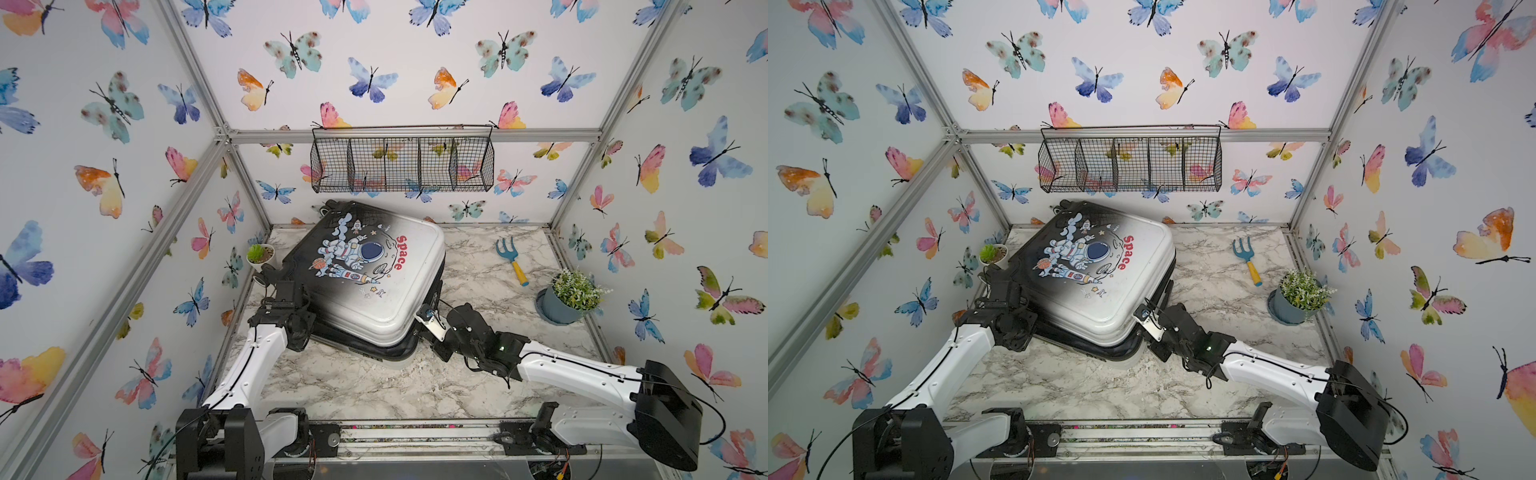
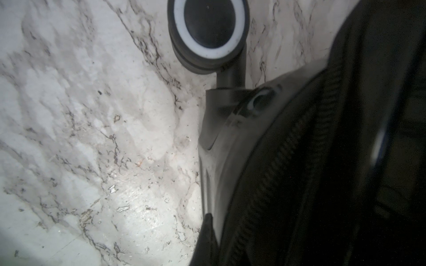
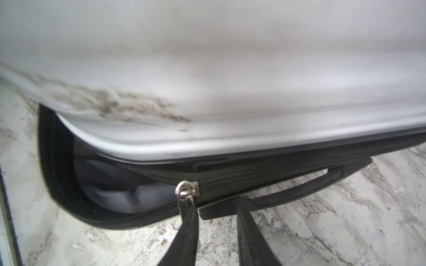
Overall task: Close the suitcase zippers
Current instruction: Zip the zipper on the suitcase.
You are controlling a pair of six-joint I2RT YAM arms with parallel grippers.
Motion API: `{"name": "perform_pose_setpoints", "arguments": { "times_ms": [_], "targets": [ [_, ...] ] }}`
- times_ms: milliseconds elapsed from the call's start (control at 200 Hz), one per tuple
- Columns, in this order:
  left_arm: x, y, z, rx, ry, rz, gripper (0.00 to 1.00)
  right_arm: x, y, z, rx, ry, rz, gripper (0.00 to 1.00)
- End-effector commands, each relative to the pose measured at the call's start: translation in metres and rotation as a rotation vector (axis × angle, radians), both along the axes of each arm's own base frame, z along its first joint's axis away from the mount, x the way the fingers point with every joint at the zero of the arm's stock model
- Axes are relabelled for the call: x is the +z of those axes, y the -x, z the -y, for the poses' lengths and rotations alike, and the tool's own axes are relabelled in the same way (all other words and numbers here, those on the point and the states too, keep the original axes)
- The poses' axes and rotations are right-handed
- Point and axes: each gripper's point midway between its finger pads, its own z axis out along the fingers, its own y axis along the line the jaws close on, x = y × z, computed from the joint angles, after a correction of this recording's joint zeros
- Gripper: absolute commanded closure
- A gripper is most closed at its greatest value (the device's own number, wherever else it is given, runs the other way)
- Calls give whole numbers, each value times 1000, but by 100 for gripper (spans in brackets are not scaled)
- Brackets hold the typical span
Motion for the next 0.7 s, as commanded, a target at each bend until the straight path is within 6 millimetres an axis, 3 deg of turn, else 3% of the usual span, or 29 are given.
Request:
{"name": "perform_pose_setpoints", "arguments": {
  "times_ms": [0, 265, 496, 696],
  "targets": [
    [51, -43, 28, -84, 133, 221, 100, -2, 2, -3, 63, 42, 3, 69],
    [52, -46, 25, -94, 130, 219, 100, 6, 29, 2, 158, 12, -47, 62],
    [55, -46, 26, -96, 129, 224, 100, 10, 21, -15, 152, -16, -70, 57],
    [55, -48, 27, -104, 134, 226, 100, -11, 17, -10, 129, 49, -91, 60]
  ]
}}
